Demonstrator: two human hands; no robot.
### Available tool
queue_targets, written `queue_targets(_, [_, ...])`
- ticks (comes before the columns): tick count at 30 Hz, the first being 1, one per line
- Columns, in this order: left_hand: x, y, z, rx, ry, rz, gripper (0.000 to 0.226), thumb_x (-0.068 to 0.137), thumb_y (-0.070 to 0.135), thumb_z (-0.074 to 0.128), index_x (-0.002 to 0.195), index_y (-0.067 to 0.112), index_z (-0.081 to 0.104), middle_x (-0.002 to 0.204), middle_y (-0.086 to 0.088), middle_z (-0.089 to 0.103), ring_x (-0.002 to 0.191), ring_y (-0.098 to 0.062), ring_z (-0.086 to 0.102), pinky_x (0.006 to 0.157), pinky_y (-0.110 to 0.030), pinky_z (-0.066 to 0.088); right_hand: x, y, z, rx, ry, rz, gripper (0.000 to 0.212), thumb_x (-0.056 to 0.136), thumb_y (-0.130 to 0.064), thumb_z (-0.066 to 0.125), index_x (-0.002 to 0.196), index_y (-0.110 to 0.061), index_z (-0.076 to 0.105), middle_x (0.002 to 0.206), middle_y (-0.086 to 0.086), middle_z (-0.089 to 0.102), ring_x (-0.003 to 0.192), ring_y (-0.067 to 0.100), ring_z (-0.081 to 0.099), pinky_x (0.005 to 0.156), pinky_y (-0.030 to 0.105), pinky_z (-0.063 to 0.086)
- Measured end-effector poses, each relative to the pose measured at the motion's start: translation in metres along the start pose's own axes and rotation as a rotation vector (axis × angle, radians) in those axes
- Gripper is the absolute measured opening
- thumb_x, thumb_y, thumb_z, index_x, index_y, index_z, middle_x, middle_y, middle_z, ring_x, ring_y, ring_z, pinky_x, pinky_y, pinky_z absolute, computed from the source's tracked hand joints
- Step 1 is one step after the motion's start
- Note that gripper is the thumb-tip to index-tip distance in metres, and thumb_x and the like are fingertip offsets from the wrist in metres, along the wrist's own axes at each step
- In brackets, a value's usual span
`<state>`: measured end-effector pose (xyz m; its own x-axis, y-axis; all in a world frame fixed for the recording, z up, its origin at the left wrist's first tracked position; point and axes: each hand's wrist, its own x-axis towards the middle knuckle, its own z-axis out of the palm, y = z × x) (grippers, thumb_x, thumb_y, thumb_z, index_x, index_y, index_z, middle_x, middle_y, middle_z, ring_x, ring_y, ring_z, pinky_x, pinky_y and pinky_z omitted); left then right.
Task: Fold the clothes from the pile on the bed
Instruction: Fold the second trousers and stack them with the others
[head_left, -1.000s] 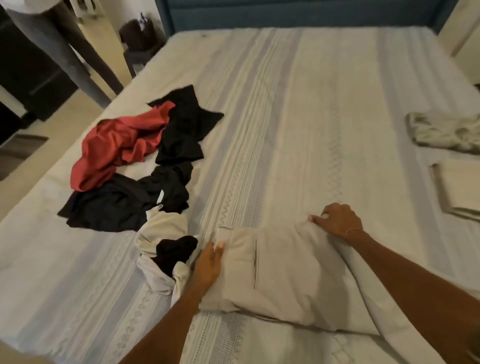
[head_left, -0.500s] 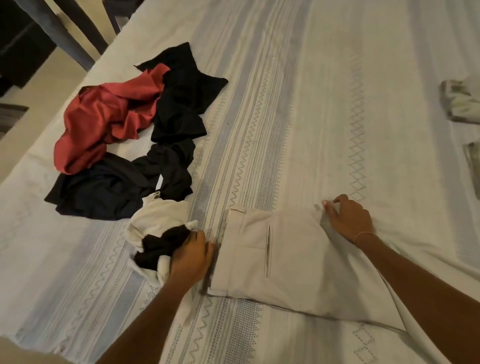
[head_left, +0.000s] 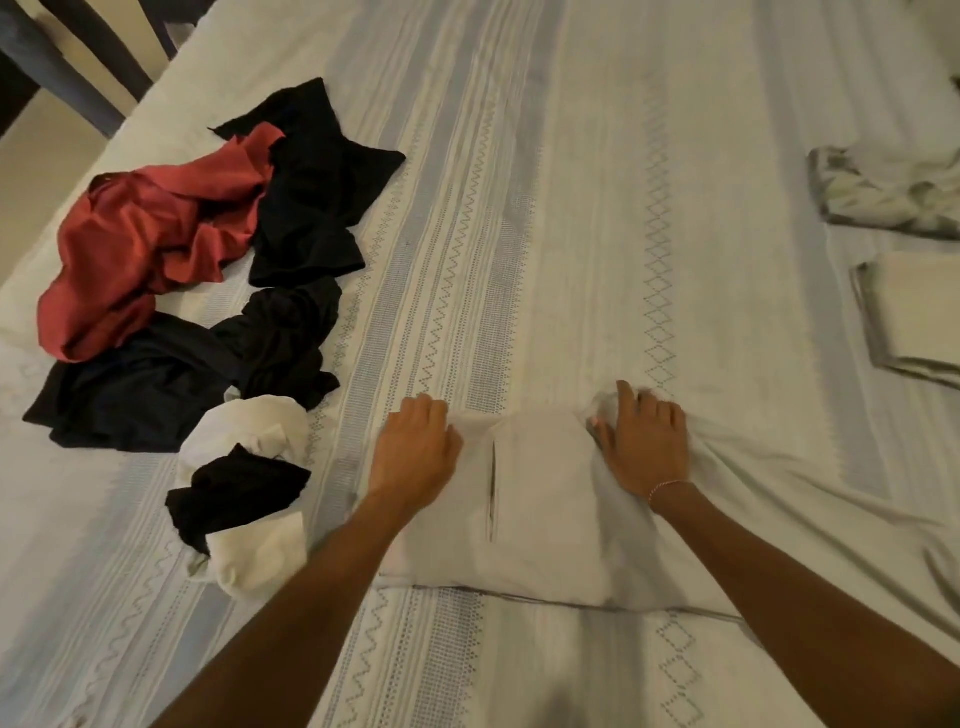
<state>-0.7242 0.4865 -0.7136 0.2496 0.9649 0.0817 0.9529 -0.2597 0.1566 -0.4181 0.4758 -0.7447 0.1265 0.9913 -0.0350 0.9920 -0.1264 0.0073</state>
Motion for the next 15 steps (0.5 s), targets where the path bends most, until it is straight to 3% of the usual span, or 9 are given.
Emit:
queue_targets(4, [0.007, 0.069, 0.018, -0.001, -0.042, 0.27, 0.035, 0.095, 0.037, 0.047, 0.111, 0.01, 0.061, 0.103, -0.008, 0.061, 0.092, -0.026, 0.057, 0.08, -0.04, 0.05, -0.026, 0.013, -0.004, 0.039, -0.002, -0.065, 0.063, 0.099, -0.046, 0.031, 0.145, -0.006, 0.044, 0.142, 0.024, 0.051, 0.124, 0.04, 0.052, 0.109, 0.054, 0.039])
queue_targets(7, [0.007, 0.114, 0.033, -0.038, -0.042, 0.341, 0.035, 0.093, 0.037, 0.05, 0.112, 0.01, 0.061, 0.106, -0.008, 0.063, 0.096, -0.026, 0.059, 0.084, -0.04, 0.051, -0.05, 0.037, -0.005, 0.119, 0.038, -0.088, 0.055, 0.1, -0.034, 0.035, 0.145, -0.004, 0.046, 0.144, 0.02, 0.051, 0.133, 0.037, 0.049, 0.114, 0.054, 0.036])
queue_targets(12, [0.011, 0.194, 0.055, -0.098, -0.05, 0.416, 0.039, 0.095, 0.033, 0.045, 0.121, 0.008, 0.062, 0.116, -0.008, 0.065, 0.105, -0.025, 0.062, 0.09, -0.037, 0.053, -0.087, 0.107, -0.008, 0.262, 0.174, -0.012, 0.036, 0.102, -0.017, 0.04, 0.132, -0.005, 0.056, 0.134, 0.013, 0.059, 0.127, 0.029, 0.054, 0.119, 0.044, 0.026])
queue_targets(15, [0.018, 0.233, 0.061, -0.124, -0.001, 0.423, 0.039, 0.096, 0.029, 0.042, 0.118, 0.005, 0.065, 0.116, -0.012, 0.067, 0.106, -0.027, 0.063, 0.093, -0.039, 0.053, -0.108, 0.162, -0.008, 0.292, 0.192, 0.084, 0.036, 0.099, -0.019, 0.038, 0.124, -0.004, 0.059, 0.124, 0.013, 0.063, 0.115, 0.031, 0.058, 0.111, 0.043, 0.038])
